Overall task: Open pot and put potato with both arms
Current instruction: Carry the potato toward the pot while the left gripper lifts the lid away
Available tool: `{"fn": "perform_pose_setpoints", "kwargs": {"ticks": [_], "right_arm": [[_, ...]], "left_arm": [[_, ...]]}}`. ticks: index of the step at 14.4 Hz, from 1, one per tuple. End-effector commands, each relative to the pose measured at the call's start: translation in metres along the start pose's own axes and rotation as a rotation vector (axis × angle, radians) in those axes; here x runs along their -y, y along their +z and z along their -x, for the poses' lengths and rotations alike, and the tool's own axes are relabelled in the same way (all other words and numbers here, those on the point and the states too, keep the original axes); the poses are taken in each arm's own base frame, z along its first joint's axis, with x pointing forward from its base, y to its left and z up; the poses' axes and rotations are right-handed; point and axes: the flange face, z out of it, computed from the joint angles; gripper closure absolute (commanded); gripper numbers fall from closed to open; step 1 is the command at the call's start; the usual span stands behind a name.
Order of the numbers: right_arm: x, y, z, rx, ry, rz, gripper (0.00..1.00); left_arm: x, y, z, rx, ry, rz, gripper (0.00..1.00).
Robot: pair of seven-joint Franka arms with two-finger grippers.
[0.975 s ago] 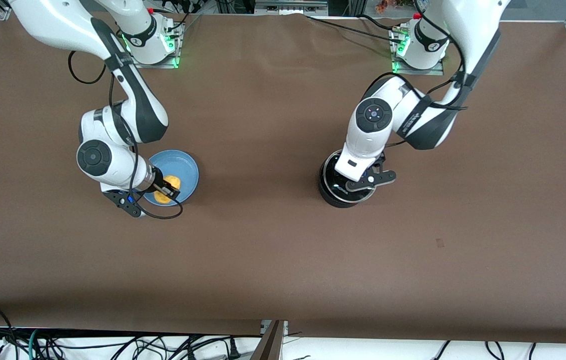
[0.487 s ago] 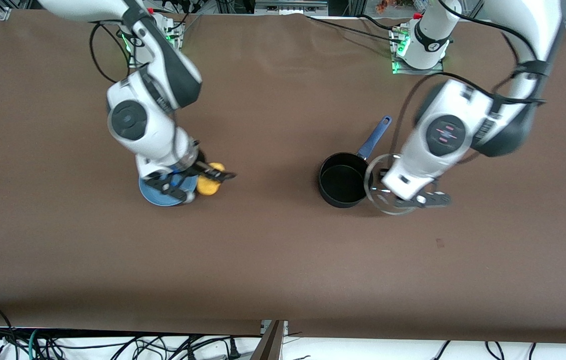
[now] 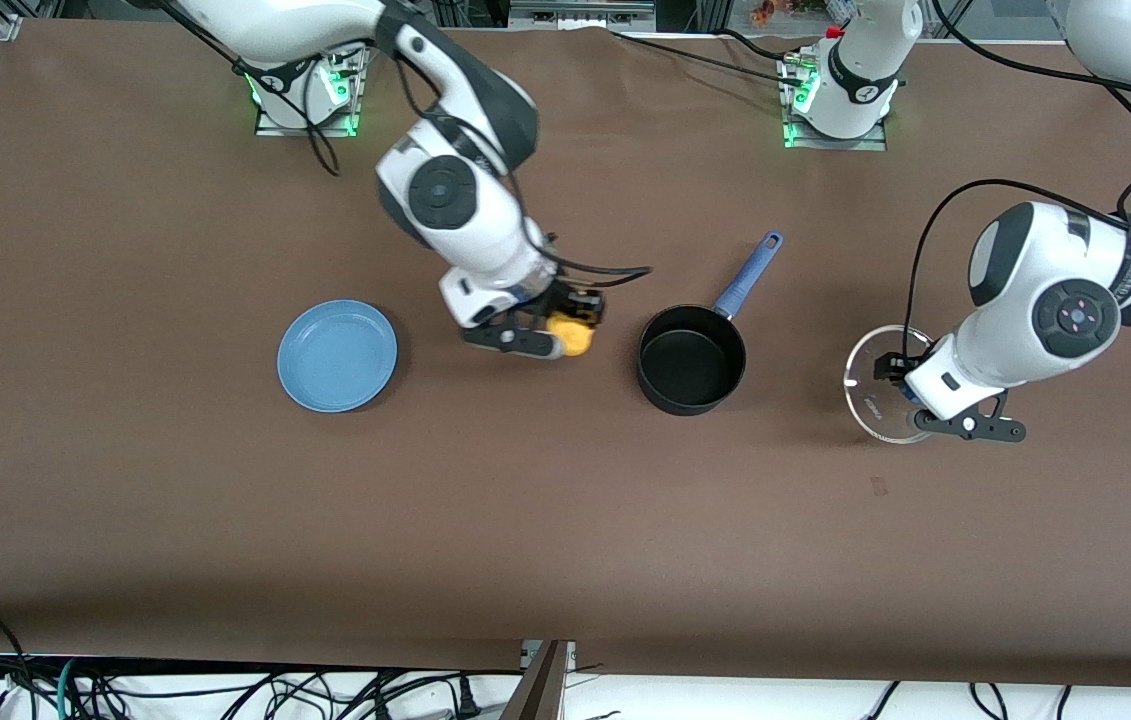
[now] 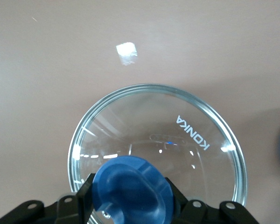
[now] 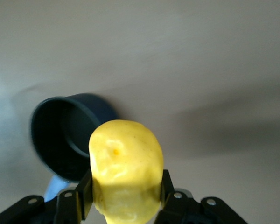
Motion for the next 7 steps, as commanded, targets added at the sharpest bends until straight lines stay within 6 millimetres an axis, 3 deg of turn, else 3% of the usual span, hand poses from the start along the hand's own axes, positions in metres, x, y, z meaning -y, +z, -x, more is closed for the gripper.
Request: {"fn": "perform_pose_setpoints", "kwargs": {"ticks": [1,3,5,6,7], "right_arm": [[0.033,0.029,-0.004,-0.028,0.024,-0.090,0.81],[0.047,0.054,0.011,-0.041,0.005,-0.127,0.80],[0.052,0.068,0.019,-0.047,0.012,-0.153,0.80],[0.054,0.074,0.023,-0.050,0.022,-0.173,0.80],[0.057,0.079,0.024,-0.059,0.034,-0.203,0.80]], "left_arm": [[0.025,0.049,0.043,-0.091,0.087,-0.094,1.00],[0.041,0.085,0.042,-0.095,0.144,-0.116,1.00],[0.062,0.100,0.038,-0.087,0.142,-0.125,1.00],[0.062,0.106,0.033,-0.083,0.142,-0.118,1.00],[0.064,0.109,0.027,-0.083,0.137,-0.109,0.72]]}}
